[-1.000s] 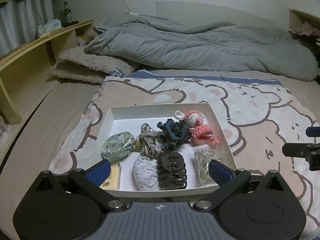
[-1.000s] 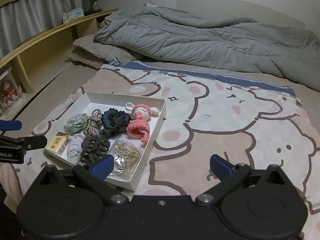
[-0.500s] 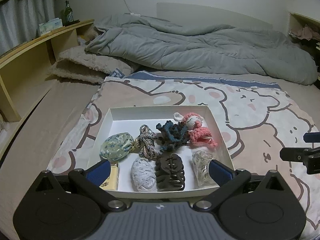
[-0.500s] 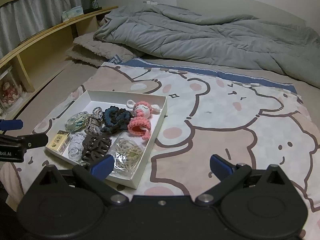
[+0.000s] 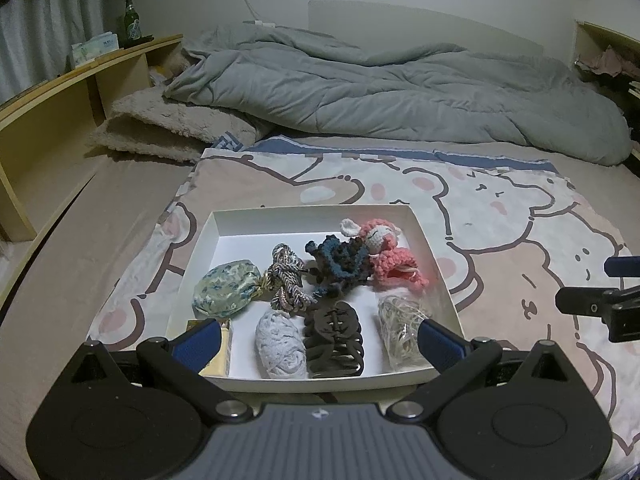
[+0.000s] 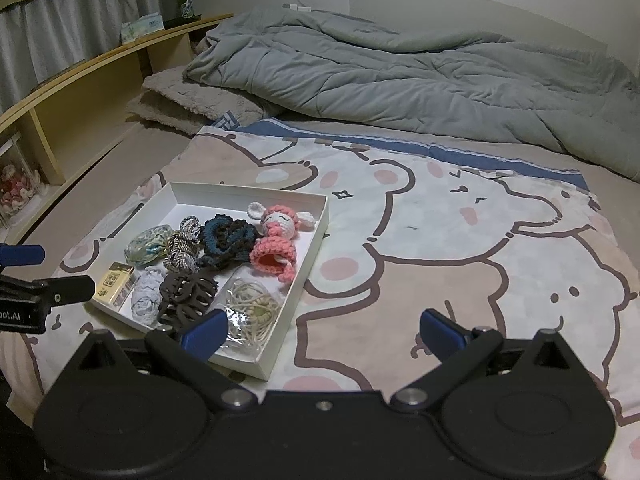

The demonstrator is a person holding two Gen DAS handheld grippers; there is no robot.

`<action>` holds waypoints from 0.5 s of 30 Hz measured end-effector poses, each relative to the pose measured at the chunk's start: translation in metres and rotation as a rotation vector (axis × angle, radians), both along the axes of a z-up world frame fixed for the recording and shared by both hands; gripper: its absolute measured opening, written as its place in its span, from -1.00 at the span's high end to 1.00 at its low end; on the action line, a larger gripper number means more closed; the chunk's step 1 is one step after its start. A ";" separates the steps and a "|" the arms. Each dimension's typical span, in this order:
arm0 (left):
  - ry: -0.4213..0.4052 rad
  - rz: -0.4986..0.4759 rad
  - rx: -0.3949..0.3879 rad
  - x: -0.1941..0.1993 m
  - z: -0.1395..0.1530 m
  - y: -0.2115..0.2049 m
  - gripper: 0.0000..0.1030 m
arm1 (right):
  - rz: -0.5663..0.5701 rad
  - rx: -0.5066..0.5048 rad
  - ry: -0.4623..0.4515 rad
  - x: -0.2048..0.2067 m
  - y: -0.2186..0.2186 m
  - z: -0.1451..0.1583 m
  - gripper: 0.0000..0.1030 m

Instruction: Organize objects

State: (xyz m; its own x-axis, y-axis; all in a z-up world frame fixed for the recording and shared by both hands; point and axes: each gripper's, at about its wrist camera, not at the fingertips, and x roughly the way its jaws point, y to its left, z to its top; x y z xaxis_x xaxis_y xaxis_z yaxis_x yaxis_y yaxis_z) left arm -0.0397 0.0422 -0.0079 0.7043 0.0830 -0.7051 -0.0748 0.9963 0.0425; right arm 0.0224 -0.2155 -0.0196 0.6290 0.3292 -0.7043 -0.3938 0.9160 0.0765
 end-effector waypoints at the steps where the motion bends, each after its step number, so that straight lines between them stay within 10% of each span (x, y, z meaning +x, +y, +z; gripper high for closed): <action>1: 0.001 0.000 -0.001 0.000 0.000 0.000 -1.00 | 0.001 -0.002 -0.001 0.000 0.000 0.000 -1.00; 15: 0.020 0.002 -0.003 0.001 -0.003 0.000 -1.00 | 0.007 -0.018 -0.009 -0.001 0.002 0.000 -1.00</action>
